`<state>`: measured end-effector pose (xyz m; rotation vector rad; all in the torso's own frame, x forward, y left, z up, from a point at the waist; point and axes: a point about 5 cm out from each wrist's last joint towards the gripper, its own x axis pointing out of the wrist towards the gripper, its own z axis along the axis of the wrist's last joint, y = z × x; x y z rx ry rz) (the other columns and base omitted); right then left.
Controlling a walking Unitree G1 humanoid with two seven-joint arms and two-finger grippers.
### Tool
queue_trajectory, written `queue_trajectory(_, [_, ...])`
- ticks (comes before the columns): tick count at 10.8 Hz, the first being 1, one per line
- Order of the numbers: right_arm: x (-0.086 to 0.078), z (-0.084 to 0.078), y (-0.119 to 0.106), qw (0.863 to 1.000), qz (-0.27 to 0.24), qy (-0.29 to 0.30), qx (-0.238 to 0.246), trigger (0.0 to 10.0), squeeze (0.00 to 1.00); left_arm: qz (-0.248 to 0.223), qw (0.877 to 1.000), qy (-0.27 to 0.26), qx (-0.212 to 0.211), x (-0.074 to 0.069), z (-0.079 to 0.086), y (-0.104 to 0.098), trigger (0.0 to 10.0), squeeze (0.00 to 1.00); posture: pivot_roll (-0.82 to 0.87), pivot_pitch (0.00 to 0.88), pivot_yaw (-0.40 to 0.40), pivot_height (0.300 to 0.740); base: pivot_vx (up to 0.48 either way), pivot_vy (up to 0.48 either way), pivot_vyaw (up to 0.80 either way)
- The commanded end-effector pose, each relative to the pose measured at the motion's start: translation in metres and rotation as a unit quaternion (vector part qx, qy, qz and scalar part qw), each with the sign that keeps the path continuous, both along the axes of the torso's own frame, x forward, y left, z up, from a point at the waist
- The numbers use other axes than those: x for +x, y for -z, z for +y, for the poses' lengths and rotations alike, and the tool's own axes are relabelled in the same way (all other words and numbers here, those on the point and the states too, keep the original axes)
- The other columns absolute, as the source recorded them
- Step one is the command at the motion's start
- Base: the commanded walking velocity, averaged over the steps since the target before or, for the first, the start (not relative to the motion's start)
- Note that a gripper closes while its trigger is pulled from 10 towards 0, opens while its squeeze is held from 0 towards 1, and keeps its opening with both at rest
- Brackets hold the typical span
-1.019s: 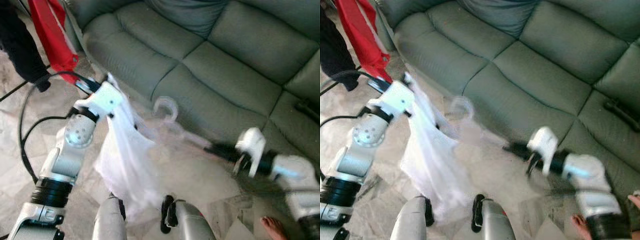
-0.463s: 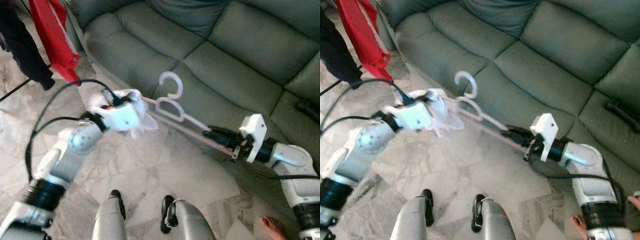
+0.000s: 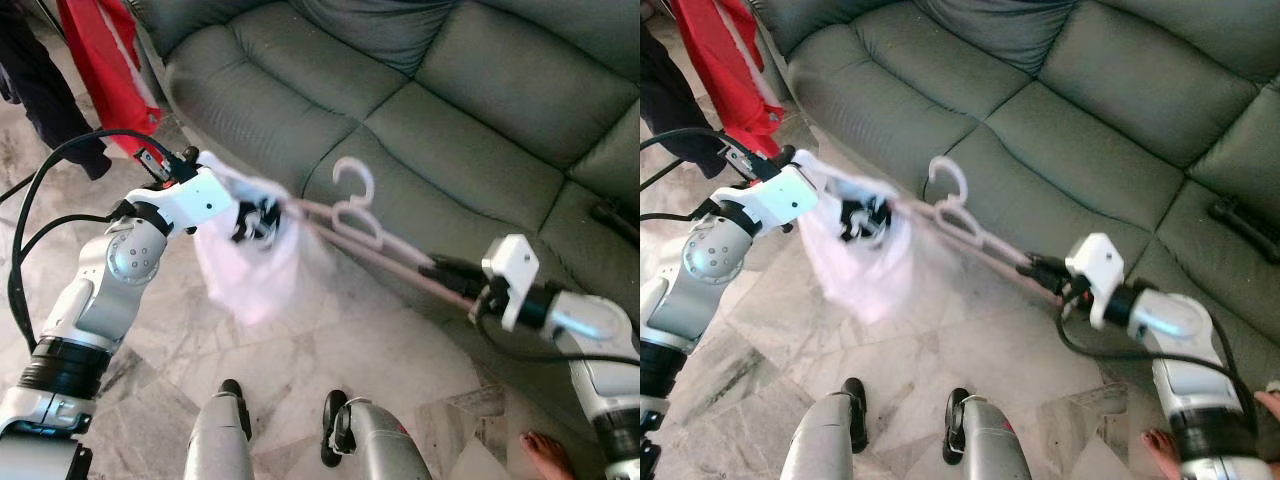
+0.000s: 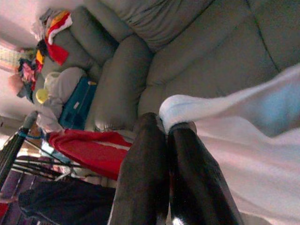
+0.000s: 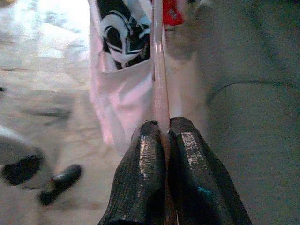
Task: Hang hanger
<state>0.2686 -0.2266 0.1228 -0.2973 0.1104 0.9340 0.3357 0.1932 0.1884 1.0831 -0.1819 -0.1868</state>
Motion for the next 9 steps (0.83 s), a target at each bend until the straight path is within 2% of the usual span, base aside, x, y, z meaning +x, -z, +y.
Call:
queue_trajectory(1, [-0.005,0.003,-0.009,0.999,-0.005,-0.037,0.01,10.0,0.0,-0.014,1.0,-0.002,-0.004,0.001,-0.002,-0.006,10.0,0.0,0.01,0.257,-0.074,0.74,0.0,0.0,0.0])
queue_trajectory(2, [-0.014,0.002,0.0,0.996,0.026,-0.07,-0.041,10.0,0.0,-0.014,1.0,-0.003,-0.002,0.001,-0.002,-0.005,10.0,0.0,0.01,0.257,-0.074,0.74,0.0,0.0,0.0])
queue_trajectory(3, [-0.004,-0.007,0.007,0.996,0.006,-0.02,-0.09,10.0,0.0,-0.017,1.0,-0.008,-0.009,0.001,-0.001,-0.006,10.0,0.0,0.02,0.258,-0.078,0.74,0.0,0.0,0.0])
queue_trajectory(4, [-0.006,-0.009,0.01,0.996,0.041,-0.023,-0.079,10.0,0.0,-0.02,0.999,-0.016,-0.021,0.001,0.0,-0.006,10.0,0.0,0.02,0.258,-0.078,0.74,0.0,0.0,0.0])
queue_trajectory(5, [-0.008,-0.015,0.015,0.99,0.049,-0.018,-0.133,10.0,0.0,-0.016,0.998,-0.032,-0.059,0.0,0.002,-0.005,10.0,0.0,0.02,0.259,-0.077,0.74,0.0,0.0,0.0])
queue_trajectory(6, [-0.006,-0.019,0.02,0.99,0.082,0.014,-0.117,10.0,0.0,-0.001,0.991,-0.048,-0.123,0.0,0.003,-0.002,10.0,0.0,0.02,0.259,-0.077,0.74,0.0,0.0,0.0])
queue_trajectory(7, [-0.012,-0.015,0.017,0.992,0.08,-0.019,-0.093,10.0,0.0,-0.006,0.994,-0.039,-0.103,0.0,-0.001,-0.001,10.0,0.0,0.02,0.259,-0.077,0.74,0.0,0.0,0.0])
queue_trajectory(8, [-0.007,-0.008,0.003,0.998,0.035,-0.026,-0.045,10.0,0.0,0.001,0.994,-0.035,-0.1,-0.001,-0.003,0.002,10.0,0.0,0.02,0.259,-0.075,0.74,0.0,0.0,0.0])
queue_trajectory(9, [-0.004,-0.001,-0.011,0.999,0.016,-0.033,-0.002,10.0,0.0,0.008,0.994,-0.036,-0.101,-0.002,-0.005,0.006,10.0,0.0,0.02,0.26,-0.073,0.74,0.0,0.0,0.0])
